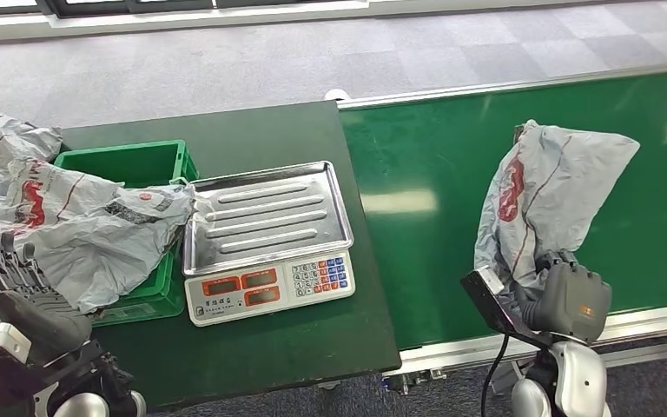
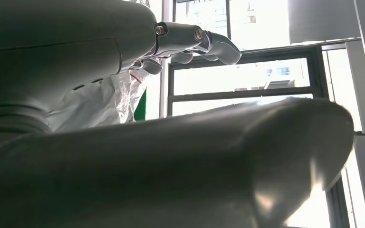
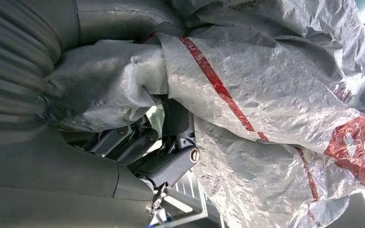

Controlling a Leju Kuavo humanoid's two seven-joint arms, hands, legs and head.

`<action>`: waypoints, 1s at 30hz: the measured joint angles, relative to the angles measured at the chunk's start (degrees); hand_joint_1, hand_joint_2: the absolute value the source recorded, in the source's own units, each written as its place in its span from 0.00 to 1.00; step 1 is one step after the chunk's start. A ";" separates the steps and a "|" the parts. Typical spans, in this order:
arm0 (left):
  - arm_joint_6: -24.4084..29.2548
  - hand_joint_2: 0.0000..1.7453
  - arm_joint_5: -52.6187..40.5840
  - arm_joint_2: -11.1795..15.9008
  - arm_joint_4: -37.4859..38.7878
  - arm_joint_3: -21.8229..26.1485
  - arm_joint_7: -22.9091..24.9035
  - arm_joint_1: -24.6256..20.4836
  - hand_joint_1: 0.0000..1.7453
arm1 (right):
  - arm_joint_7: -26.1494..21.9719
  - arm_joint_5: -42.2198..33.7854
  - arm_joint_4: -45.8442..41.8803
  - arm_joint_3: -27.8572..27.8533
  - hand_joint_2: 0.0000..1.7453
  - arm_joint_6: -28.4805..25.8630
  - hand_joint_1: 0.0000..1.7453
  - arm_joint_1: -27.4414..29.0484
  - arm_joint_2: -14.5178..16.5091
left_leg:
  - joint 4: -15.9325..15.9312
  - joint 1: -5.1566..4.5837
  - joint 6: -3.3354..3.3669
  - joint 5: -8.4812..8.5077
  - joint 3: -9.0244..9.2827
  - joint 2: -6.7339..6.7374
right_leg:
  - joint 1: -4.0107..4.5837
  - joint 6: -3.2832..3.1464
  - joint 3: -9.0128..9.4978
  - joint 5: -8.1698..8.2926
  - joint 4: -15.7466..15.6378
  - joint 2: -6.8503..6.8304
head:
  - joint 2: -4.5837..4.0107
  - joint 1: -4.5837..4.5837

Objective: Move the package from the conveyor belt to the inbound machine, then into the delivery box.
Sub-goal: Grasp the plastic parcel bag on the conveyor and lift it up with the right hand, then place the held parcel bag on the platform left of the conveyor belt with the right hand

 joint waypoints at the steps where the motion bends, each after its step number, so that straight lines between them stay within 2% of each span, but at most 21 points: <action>1: -0.01 0.00 -0.05 -0.05 -0.10 0.00 0.00 0.05 0.00 | -0.03 0.30 -0.69 0.00 1.00 -0.01 1.00 0.05 0.00 | 0.00 0.00 0.00 0.00 0.00 0.00 | 0.00 0.00 0.00 0.00 0.00 0.00 | 0.00 0.00; 7: -0.14 0.00 -0.13 -0.25 -0.57 0.00 -0.08 0.25 0.00 | -0.65 2.50 -2.86 0.13 1.00 -0.27 1.00 0.29 0.00 | 0.00 -0.01 0.00 0.00 -0.04 0.00 | -0.01 0.00 0.02 0.00 0.00 0.00 | 0.00 0.01; 11: -0.82 0.00 0.25 -0.29 -0.51 -0.05 -0.75 0.50 0.00 | -4.86 6.02 -2.56 3.35 1.00 -2.94 1.00 -1.65 -0.34 | -0.01 0.01 -0.02 0.02 -0.08 0.10 | 0.00 -0.01 -0.01 0.01 0.02 0.06 | 0.00 0.00; 15: -0.88 0.00 1.50 -0.27 0.24 -0.67 -1.74 0.03 0.00 | -8.36 7.68 0.92 11.32 1.00 -12.19 1.00 -8.77 -1.03 | -0.01 0.03 -0.07 0.10 -0.03 0.18 | 0.03 -0.04 -0.03 0.07 0.02 0.16 | 0.00 0.00; 17: -0.70 0.00 1.95 -0.24 0.76 -1.21 -1.85 -0.58 0.00 | -9.52 6.68 3.53 15.29 1.00 -15.06 1.00 -13.61 -1.12 | -0.01 0.04 -0.08 0.18 -0.03 0.18 | 0.04 -0.05 -0.02 0.14 0.03 0.16 | 0.00 -0.01; 24: -0.55 0.00 4.11 0.58 3.96 -2.84 -1.60 -4.39 0.00 | -11.27 5.34 18.92 29.52 1.00 -17.00 1.00 -31.72 -1.03 | 0.01 0.04 -0.08 0.44 0.41 0.14 | 0.04 -0.09 -0.06 0.36 0.04 0.12 | 0.00 -0.01; 30: -0.08 0.00 4.73 1.29 5.92 -3.66 -1.88 -5.53 0.00 | -10.66 4.97 28.25 35.29 1.00 -17.28 1.00 -38.93 -0.29 | 0.02 0.04 -0.09 0.50 0.36 0.03 | 0.04 -0.10 -0.08 0.38 0.04 0.03 | 0.00 -0.01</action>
